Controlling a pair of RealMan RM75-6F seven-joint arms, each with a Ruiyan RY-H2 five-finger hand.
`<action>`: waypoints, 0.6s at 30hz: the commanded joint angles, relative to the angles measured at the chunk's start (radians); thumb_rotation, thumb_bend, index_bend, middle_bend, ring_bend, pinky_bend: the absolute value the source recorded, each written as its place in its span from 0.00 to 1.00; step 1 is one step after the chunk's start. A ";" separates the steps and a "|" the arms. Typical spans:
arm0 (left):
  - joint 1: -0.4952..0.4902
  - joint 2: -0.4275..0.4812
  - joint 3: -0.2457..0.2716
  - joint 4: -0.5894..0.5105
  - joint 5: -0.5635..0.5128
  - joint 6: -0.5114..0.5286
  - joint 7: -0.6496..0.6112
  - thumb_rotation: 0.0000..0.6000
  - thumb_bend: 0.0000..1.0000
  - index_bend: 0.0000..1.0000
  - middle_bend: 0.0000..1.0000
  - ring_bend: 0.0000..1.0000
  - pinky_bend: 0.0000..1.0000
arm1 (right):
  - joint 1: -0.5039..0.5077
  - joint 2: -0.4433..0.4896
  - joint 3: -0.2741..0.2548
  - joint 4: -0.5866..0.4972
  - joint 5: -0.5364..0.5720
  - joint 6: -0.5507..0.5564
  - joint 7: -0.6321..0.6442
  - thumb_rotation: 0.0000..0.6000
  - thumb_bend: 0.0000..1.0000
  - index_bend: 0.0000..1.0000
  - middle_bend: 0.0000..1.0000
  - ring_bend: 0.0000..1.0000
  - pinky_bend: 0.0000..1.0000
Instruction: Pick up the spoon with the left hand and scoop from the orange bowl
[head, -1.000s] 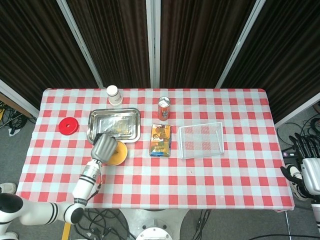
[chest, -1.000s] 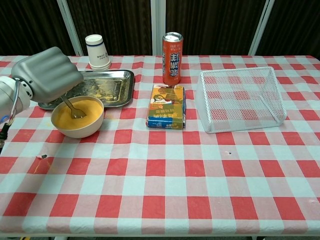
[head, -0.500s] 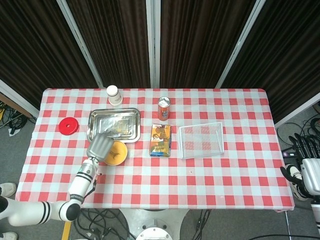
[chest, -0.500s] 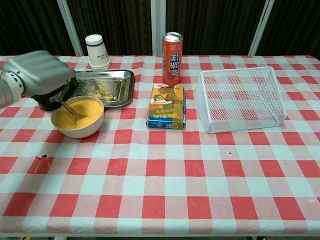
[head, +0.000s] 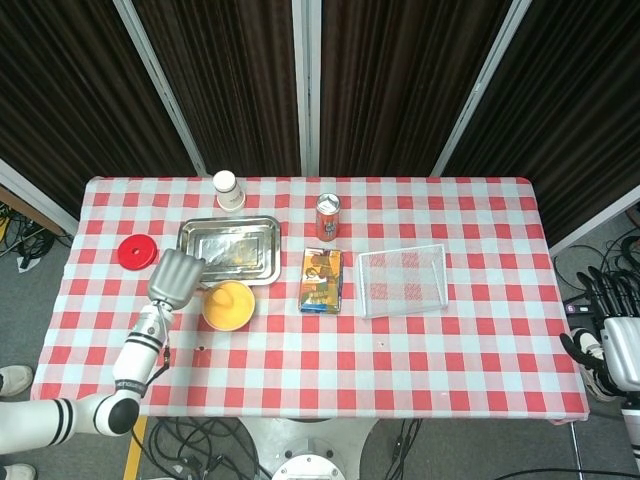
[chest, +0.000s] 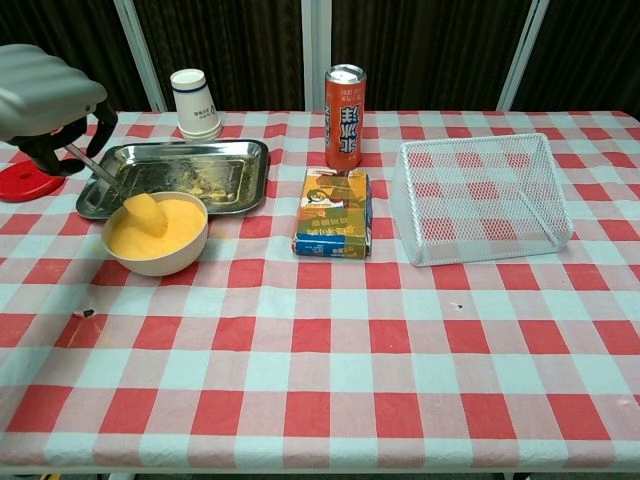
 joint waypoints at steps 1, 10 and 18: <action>-0.005 -0.048 0.053 0.045 0.081 0.079 0.122 1.00 0.44 0.65 0.90 0.91 0.94 | -0.001 0.001 0.000 0.000 0.000 0.000 0.000 1.00 0.20 0.00 0.02 0.00 0.00; -0.004 -0.144 0.115 0.142 0.191 0.133 0.298 1.00 0.44 0.65 0.90 0.91 0.95 | -0.004 0.003 -0.001 -0.004 0.000 0.004 -0.003 1.00 0.20 0.00 0.02 0.00 0.00; 0.010 -0.205 0.126 0.199 0.219 0.121 0.357 1.00 0.45 0.65 0.90 0.91 0.94 | -0.002 0.000 -0.001 -0.001 0.001 -0.001 -0.001 1.00 0.20 0.00 0.02 0.00 0.00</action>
